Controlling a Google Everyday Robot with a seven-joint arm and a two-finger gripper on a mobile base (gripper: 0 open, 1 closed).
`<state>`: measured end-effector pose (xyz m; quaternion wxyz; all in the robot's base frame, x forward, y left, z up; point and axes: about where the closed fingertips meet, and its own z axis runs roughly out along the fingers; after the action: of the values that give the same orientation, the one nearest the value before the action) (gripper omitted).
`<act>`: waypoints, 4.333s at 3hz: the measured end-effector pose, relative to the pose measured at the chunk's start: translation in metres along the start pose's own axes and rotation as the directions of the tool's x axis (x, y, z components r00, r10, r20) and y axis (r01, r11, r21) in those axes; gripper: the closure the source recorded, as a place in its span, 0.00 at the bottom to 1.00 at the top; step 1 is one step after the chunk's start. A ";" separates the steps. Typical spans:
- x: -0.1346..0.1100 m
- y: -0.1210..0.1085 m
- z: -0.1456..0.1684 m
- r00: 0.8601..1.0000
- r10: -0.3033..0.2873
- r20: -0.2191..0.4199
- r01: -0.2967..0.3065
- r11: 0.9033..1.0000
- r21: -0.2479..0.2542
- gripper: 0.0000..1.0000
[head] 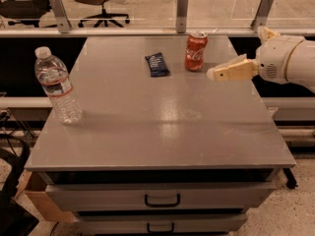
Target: Move coke can near water bottle
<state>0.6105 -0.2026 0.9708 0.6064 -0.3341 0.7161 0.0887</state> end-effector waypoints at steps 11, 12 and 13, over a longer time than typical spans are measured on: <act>0.008 -0.039 0.186 0.945 0.237 0.223 -0.234 0.971 -0.040 0.41; 0.007 -0.036 0.188 0.945 0.238 0.223 -0.234 0.971 -0.045 0.65; 0.006 -0.034 0.189 0.945 0.238 0.224 -0.233 0.971 -0.049 0.87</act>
Offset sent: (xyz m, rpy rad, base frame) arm 0.0809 0.0452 -0.0717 0.3429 -0.0002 0.0321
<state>0.7837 -0.1300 0.9281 0.6659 -0.2402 0.6756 0.2060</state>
